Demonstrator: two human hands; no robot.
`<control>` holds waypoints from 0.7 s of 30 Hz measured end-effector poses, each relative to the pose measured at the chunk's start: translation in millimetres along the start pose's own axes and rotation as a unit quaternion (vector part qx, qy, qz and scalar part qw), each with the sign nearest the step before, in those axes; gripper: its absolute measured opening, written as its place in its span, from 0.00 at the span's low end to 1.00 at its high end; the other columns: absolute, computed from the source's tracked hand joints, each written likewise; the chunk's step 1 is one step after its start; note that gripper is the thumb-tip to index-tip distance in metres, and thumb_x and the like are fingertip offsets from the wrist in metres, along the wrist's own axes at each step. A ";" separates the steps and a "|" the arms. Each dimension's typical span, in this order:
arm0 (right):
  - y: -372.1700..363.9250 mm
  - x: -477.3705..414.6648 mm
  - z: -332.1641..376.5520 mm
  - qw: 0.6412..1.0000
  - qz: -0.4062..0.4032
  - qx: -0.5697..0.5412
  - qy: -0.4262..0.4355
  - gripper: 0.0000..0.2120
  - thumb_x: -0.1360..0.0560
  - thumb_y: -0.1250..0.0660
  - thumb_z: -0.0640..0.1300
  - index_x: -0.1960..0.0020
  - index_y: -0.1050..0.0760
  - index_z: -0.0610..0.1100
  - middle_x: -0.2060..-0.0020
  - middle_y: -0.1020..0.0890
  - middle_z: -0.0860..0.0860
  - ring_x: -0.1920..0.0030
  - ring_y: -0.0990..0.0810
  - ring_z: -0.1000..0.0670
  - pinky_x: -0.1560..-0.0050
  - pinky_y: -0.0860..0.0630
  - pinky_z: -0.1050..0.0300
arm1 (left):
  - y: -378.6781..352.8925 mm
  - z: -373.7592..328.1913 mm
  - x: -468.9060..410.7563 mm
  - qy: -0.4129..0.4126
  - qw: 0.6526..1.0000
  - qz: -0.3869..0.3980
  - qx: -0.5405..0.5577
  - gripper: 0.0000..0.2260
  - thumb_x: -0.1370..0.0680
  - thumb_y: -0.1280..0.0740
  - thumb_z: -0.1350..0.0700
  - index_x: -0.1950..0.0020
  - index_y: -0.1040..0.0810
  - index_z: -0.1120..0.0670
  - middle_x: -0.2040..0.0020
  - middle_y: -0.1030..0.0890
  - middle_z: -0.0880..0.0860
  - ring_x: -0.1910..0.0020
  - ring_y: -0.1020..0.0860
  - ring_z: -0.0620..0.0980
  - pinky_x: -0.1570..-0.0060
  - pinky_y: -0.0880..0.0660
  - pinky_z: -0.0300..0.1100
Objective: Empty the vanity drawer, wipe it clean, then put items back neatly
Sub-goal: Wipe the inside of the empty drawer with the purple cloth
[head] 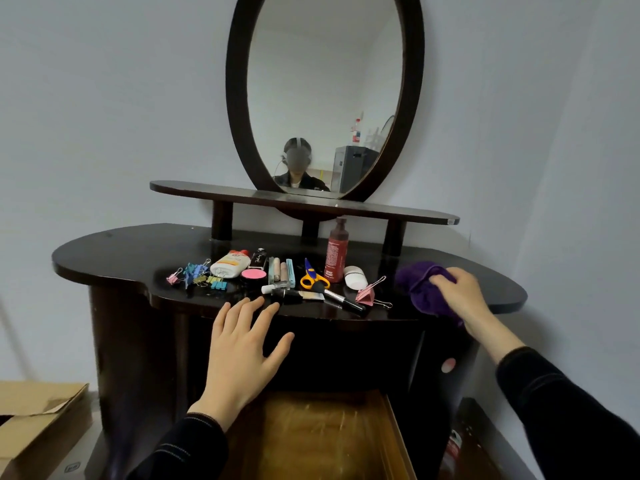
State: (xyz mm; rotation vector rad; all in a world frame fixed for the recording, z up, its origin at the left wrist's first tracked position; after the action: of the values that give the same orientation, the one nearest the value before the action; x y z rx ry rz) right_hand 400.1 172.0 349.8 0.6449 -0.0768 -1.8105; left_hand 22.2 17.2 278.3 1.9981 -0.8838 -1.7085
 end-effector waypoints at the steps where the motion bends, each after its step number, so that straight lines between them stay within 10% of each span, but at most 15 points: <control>1: 7.1 10.2 9.9 0.999 -0.006 -0.031 0.007 0.04 0.22 0.32 0.43 0.55 0.21 0.49 0.57 0.16 0.48 0.57 0.17 0.50 0.63 0.26 0.58 | 3.0 -1.6 1.9 0.002 1.000 0.004 0.003 0.26 0.21 0.42 0.36 0.30 0.23 0.49 0.32 0.23 0.51 0.28 0.29 0.54 0.25 0.40 0.56; 9: -21.1 127.1 77.5 0.971 0.133 -0.198 0.034 0.05 0.23 0.29 0.44 0.49 0.15 0.47 0.56 0.12 0.48 0.55 0.13 0.50 0.57 0.19 0.58 | 28.9 -34.9 45.4 0.087 0.937 0.078 0.329 0.10 0.21 0.32 0.47 0.40 0.21 0.44 0.40 0.24 0.38 0.40 0.25 0.38 0.40 0.25 0.39; 14: -104.3 196.8 52.0 0.949 0.216 -0.229 -0.031 0.04 0.23 0.30 0.37 0.50 0.17 0.40 0.54 0.13 0.43 0.54 0.15 0.48 0.53 0.21 0.56 | 15.7 -49.8 95.6 0.219 0.791 0.152 0.550 0.16 0.24 0.30 0.43 0.37 0.22 0.40 0.39 0.19 0.43 0.42 0.20 0.41 0.44 0.24 0.36; 18: -149.4 247.3 18.6 0.944 0.234 -0.223 -0.063 0.06 0.23 0.28 0.42 0.46 0.20 0.48 0.53 0.14 0.51 0.51 0.15 0.53 0.53 0.21 0.59 | -25.9 -50.9 156.3 0.392 0.558 0.292 0.670 0.23 0.22 0.39 0.34 0.35 0.19 0.47 0.37 0.17 0.51 0.37 0.20 0.51 0.39 0.23 0.50; 21: -177.5 287.7 -4.3 0.947 0.266 -0.167 -0.067 0.12 0.23 0.27 0.44 0.42 0.24 0.52 0.49 0.16 0.53 0.50 0.17 0.59 0.52 0.21 0.63 | -46.8 -37.4 190.2 0.482 0.474 0.300 0.673 0.25 0.23 0.39 0.32 0.40 0.16 0.47 0.39 0.17 0.53 0.38 0.19 0.55 0.41 0.22 0.56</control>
State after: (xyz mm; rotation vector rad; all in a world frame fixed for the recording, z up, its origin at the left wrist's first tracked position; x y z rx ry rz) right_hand 192.6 -25.2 170.0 0.2251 -0.0296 -1.2969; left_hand 82.2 -79.4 114.6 2.1414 -2.2181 1.0432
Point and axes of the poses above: each hand's wrist, its own x-axis away from the middle knuckle, its own y-axis out of the back of the hand, z = x × y, the point moved 9 cm from there along -x, towards the middle knuckle
